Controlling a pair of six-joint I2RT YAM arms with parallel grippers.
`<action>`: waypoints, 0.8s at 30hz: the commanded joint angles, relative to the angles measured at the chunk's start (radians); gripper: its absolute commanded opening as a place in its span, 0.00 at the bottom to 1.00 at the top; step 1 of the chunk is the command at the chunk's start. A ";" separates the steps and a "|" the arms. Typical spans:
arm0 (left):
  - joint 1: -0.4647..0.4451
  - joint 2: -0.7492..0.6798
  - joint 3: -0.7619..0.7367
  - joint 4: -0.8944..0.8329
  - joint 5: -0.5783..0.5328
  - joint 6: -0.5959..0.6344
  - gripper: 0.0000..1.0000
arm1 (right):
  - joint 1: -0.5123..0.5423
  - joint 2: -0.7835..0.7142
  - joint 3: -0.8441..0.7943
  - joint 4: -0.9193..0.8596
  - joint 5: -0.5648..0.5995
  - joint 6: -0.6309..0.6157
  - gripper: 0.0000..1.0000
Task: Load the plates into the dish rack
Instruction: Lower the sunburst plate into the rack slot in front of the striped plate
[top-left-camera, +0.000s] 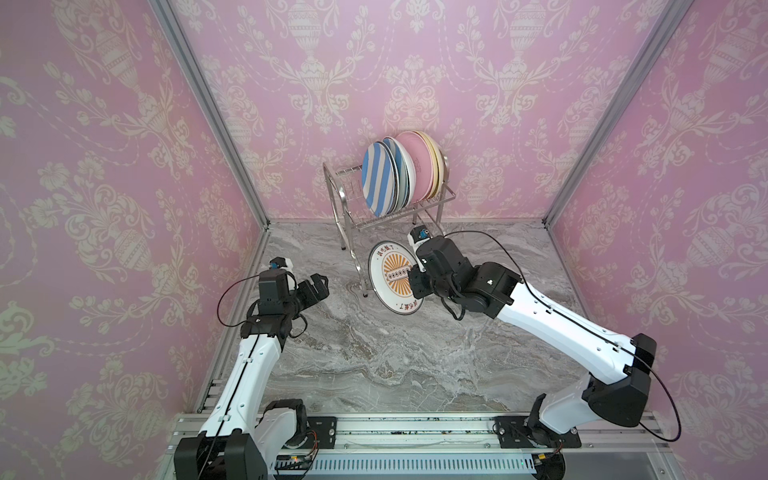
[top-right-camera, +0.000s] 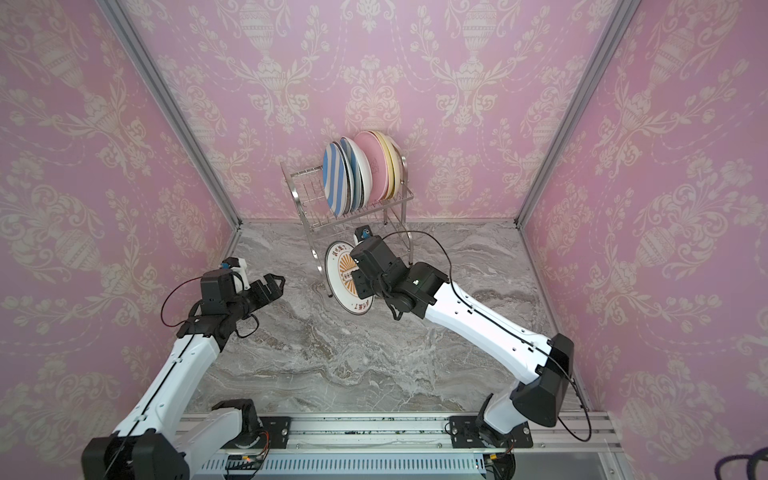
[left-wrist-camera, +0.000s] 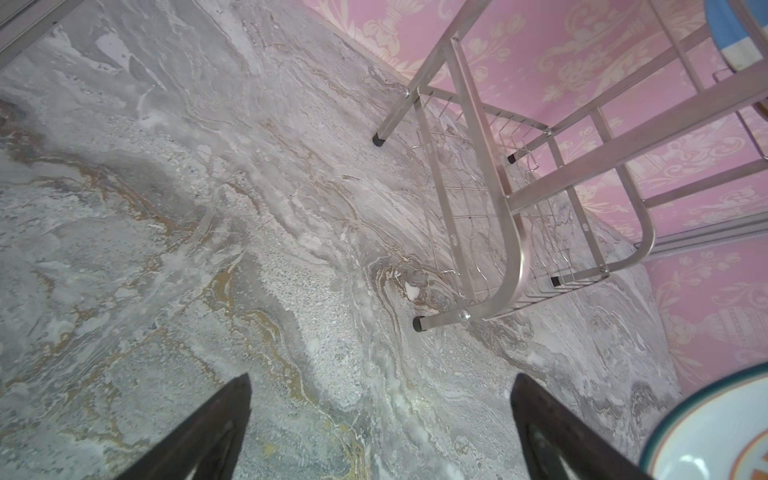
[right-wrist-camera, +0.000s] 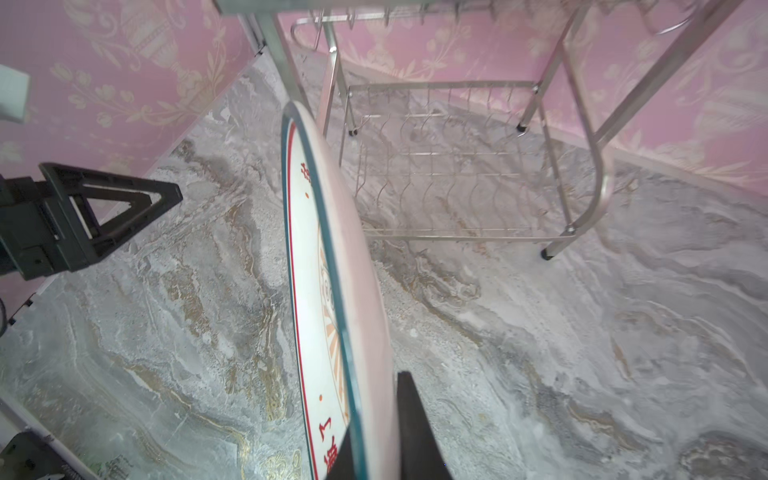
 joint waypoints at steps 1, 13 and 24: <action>-0.032 0.008 0.046 0.052 0.051 0.042 0.99 | -0.005 -0.034 0.134 -0.080 0.159 -0.079 0.00; -0.087 -0.024 0.008 0.087 0.115 0.005 0.99 | -0.001 0.134 0.477 0.134 0.233 -0.269 0.00; -0.137 -0.057 -0.061 0.103 0.163 -0.076 0.99 | 0.002 0.360 0.576 0.519 0.354 -0.429 0.00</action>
